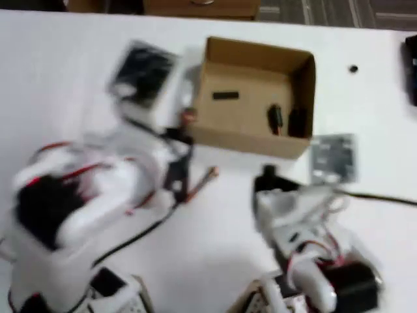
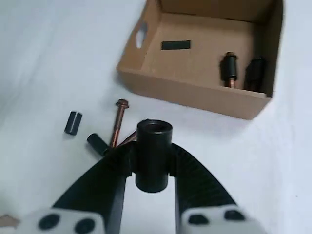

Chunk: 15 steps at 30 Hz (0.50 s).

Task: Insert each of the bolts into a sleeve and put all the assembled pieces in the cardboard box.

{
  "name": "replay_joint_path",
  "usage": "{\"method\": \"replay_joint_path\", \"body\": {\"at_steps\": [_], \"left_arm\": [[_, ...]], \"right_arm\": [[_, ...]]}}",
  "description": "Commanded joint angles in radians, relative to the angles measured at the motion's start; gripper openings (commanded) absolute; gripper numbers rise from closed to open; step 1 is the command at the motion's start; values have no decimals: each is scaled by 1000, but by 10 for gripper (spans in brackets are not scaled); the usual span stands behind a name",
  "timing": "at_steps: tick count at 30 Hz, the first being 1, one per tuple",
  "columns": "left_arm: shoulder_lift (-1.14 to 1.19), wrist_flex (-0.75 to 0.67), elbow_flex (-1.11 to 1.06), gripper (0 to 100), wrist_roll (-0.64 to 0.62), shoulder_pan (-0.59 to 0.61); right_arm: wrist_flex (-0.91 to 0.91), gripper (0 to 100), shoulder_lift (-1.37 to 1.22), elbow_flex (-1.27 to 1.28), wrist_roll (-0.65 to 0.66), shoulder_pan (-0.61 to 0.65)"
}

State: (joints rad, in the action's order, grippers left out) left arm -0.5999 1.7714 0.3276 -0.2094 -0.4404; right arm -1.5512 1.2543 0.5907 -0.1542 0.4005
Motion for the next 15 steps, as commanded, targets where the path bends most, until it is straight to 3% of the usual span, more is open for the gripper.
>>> {"method": "replay_joint_path", "body": {"at_steps": [1, 8, 15], "left_arm": [[-117, 12, -50, 23, -2, 110], [-347, -69, -337, 23, -14, 284], [-631, -298, -680, 23, -89, 327]], "right_arm": [[101, 19, 2, 91, 3, 107], [298, 19, 2, 272, 5, 346], [518, 19, 2, 419, 6, 421]]}}
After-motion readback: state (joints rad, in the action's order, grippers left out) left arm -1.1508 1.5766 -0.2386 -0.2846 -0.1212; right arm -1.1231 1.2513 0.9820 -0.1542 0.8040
